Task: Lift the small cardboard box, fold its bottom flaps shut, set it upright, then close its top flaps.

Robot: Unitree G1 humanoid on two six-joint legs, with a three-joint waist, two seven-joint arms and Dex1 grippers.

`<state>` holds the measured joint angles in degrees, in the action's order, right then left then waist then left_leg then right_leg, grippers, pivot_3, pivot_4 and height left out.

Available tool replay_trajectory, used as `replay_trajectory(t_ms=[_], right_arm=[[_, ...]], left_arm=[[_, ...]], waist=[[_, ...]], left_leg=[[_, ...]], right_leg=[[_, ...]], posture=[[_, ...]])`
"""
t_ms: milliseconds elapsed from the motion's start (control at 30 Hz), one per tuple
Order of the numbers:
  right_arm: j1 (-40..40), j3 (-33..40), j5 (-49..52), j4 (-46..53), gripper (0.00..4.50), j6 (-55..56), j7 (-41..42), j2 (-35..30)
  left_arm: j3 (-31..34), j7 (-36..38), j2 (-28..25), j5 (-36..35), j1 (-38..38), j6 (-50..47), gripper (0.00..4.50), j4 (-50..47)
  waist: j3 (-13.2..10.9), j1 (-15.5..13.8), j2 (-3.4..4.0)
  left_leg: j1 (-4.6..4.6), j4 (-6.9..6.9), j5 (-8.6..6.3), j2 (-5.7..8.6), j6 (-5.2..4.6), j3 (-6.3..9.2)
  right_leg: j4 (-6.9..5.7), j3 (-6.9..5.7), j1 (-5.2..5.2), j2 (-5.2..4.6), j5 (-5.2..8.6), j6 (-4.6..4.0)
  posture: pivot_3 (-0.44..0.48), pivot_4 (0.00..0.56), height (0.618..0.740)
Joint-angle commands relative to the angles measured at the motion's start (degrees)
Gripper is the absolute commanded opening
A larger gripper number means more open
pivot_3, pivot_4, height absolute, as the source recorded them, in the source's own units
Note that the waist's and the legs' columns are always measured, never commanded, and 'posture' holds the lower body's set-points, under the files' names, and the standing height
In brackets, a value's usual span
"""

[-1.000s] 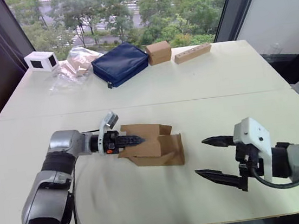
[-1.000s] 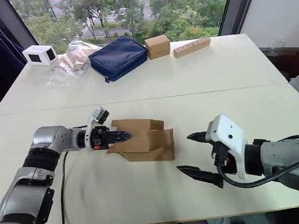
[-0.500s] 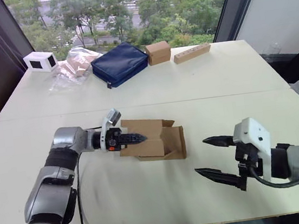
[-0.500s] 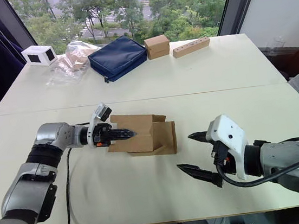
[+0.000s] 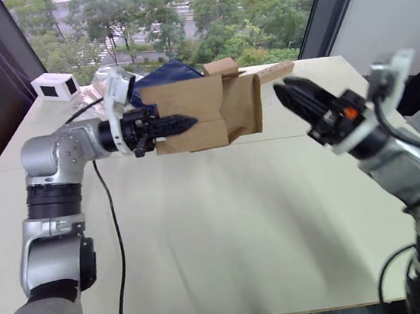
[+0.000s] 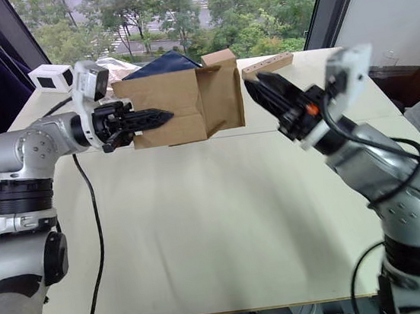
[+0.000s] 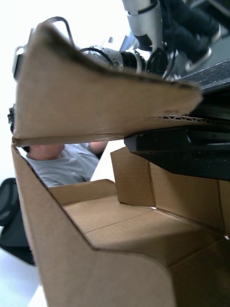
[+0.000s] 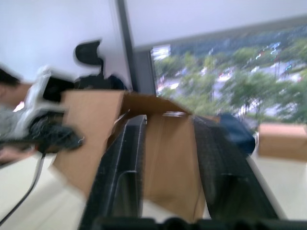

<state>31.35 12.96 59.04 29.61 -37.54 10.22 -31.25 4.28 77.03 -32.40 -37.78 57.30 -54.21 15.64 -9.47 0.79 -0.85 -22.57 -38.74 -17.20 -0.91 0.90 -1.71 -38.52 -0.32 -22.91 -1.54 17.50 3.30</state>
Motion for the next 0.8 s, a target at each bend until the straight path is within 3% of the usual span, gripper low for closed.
replay_trajectory(t_ms=[33,267,800], right_arm=[[5.7,-1.5,-3.5,-3.2,0.06,2.9,0.3,2.6],[13.3,-5.0,-8.4,-10.8,0.06,4.0,3.9,6.5],[8.0,-8.9,-9.7,-5.5,0.06,0.2,7.5,10.1]], left_arm=[[1.2,0.1,-1.3,-0.7,2.3,2.8,0.0,-2.1],[0.6,0.0,-1.9,-0.7,3.4,4.7,0.0,-1.9],[1.1,0.8,-1.8,-3.7,2.5,2.3,0.0,-2.5]], waist=[[0.0,0.0,0.0],[0.0,-0.1,0.0],[0.0,0.0,0.0]], left_leg=[[-0.01,-0.01,0.0,0.0,-0.01,0.0],[-0.63,-0.41,-0.01,0.02,-0.02,0.0],[-0.74,-0.41,-0.01,0.01,-0.03,0.01]], right_leg=[[-0.02,0.0,-0.01,0.0,0.0,0.0],[-0.48,0.0,-0.59,-0.04,0.0,0.01],[-0.52,0.0,-0.77,-0.03,0.0,0.01]], posture=[[0.0,0.15,0.74],[0.0,0.15,0.74],[0.0,0.15,0.74]])
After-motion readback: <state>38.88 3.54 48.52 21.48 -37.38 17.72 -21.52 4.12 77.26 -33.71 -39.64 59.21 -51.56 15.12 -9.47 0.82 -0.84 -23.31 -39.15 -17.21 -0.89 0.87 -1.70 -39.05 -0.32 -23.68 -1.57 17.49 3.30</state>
